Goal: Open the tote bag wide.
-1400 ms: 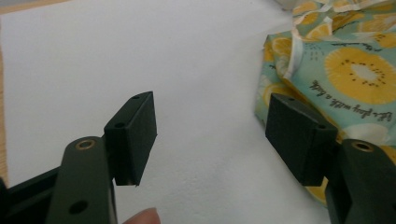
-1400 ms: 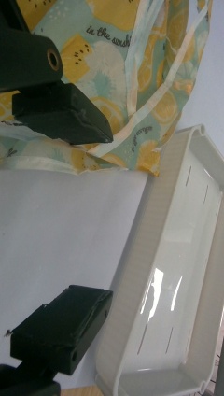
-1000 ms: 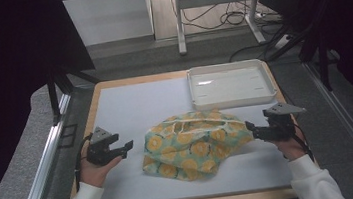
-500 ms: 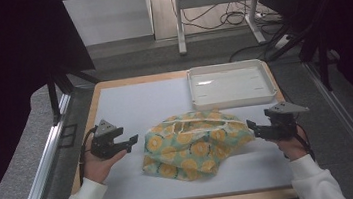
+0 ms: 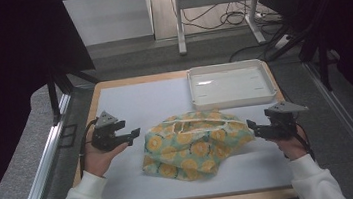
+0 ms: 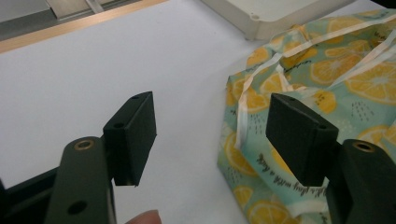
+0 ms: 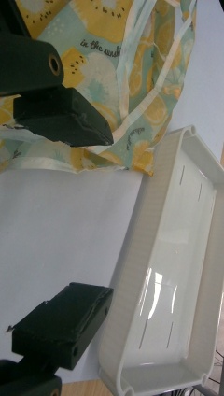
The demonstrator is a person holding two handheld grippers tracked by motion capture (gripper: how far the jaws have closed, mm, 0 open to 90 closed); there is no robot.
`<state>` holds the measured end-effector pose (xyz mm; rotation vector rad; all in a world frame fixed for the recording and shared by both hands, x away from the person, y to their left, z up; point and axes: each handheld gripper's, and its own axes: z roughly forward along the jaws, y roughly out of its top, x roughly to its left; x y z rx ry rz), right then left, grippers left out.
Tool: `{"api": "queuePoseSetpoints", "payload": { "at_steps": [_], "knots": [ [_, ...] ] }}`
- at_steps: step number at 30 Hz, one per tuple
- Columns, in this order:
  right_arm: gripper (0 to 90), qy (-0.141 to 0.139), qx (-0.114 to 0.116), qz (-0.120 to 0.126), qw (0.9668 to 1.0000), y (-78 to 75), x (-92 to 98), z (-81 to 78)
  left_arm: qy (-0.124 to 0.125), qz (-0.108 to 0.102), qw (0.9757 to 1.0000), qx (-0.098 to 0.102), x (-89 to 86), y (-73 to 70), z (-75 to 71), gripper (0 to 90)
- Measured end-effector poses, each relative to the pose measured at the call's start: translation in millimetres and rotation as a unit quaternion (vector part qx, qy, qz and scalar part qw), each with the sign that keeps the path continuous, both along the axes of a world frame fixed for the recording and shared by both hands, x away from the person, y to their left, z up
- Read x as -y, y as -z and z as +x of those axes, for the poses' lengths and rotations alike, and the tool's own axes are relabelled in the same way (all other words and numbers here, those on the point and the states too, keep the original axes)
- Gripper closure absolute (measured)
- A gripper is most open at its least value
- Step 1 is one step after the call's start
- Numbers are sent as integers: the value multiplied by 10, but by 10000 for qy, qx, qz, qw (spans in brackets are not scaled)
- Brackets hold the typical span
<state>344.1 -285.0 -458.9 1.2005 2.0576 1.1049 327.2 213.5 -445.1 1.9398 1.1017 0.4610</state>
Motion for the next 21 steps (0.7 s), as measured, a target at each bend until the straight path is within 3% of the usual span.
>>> {"api": "queuePoseSetpoints", "payload": {
  "at_steps": [11,21],
  "knots": [
    [219,13,-12,4,10000,-8,-18,0,141,-48,9999,-10,211,-48,180,338],
    [220,28,-61,48,10000,-7,-5,9,238,-28,9996,-130,364,-9,364,354]
  ]
}}
